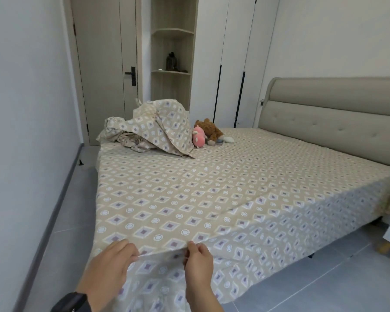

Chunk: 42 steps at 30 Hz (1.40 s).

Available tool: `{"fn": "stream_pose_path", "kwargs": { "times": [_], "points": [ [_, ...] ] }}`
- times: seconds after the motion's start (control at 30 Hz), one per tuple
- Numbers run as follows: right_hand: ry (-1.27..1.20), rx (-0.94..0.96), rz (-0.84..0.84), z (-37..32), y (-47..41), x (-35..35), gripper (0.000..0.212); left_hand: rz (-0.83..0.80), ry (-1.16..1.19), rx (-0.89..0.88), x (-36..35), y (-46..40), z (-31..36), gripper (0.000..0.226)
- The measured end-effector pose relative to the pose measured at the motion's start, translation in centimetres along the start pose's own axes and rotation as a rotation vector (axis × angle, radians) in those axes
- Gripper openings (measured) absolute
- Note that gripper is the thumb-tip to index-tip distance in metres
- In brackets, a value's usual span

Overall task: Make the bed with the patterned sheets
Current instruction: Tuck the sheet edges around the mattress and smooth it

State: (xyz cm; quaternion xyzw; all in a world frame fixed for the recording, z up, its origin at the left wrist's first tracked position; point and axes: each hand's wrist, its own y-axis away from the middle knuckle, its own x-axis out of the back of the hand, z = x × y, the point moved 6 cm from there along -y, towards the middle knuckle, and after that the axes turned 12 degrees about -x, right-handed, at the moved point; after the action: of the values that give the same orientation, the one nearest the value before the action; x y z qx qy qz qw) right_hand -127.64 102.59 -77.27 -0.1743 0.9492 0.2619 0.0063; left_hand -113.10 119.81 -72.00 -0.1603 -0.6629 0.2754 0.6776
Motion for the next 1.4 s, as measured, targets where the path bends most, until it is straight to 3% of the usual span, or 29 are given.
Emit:
{"fn": "stream_pose_path", "kwargs": {
  "times": [0.1,0.23,0.33,0.43,0.53,0.7,0.9,1.23,1.4],
  "points": [
    [0.155,0.116,-0.028,-0.3,2.5,-0.9,0.029,-0.059,-0.021,-0.025,2.0,0.5,1.0,0.063],
    [0.185,0.085,-0.131,-1.0,4.3,-1.6,0.026,-0.177,-0.049,-0.001,2.3,2.2,1.1,0.058],
    [0.117,-0.113,-0.112,0.3,3.1,1.0,0.018,-0.098,-0.014,0.212,2.2,4.6,-1.3,0.031],
    [0.109,-0.232,-0.144,1.8,2.0,2.4,0.026,-0.064,0.170,0.556,1.3,5.8,-2.4,0.054],
    [0.151,-0.242,-0.218,2.2,1.1,0.7,0.036,0.060,0.307,0.680,0.8,5.8,-2.5,0.047],
    [0.170,-0.174,-0.182,2.4,-0.6,-2.9,0.045,-0.010,0.278,0.615,1.2,5.7,-2.6,0.017],
    [0.209,0.014,-0.083,1.6,1.2,-2.7,0.027,-0.050,0.189,0.492,2.1,6.1,-3.9,0.047],
    [0.233,0.031,-0.152,3.3,6.4,-2.8,0.034,-0.280,0.171,0.543,6.2,9.2,-3.3,0.028],
    [0.294,0.017,-0.204,4.6,5.1,-2.6,0.035,-0.419,0.015,0.531,6.0,9.2,-1.6,0.015]
  ]
}}
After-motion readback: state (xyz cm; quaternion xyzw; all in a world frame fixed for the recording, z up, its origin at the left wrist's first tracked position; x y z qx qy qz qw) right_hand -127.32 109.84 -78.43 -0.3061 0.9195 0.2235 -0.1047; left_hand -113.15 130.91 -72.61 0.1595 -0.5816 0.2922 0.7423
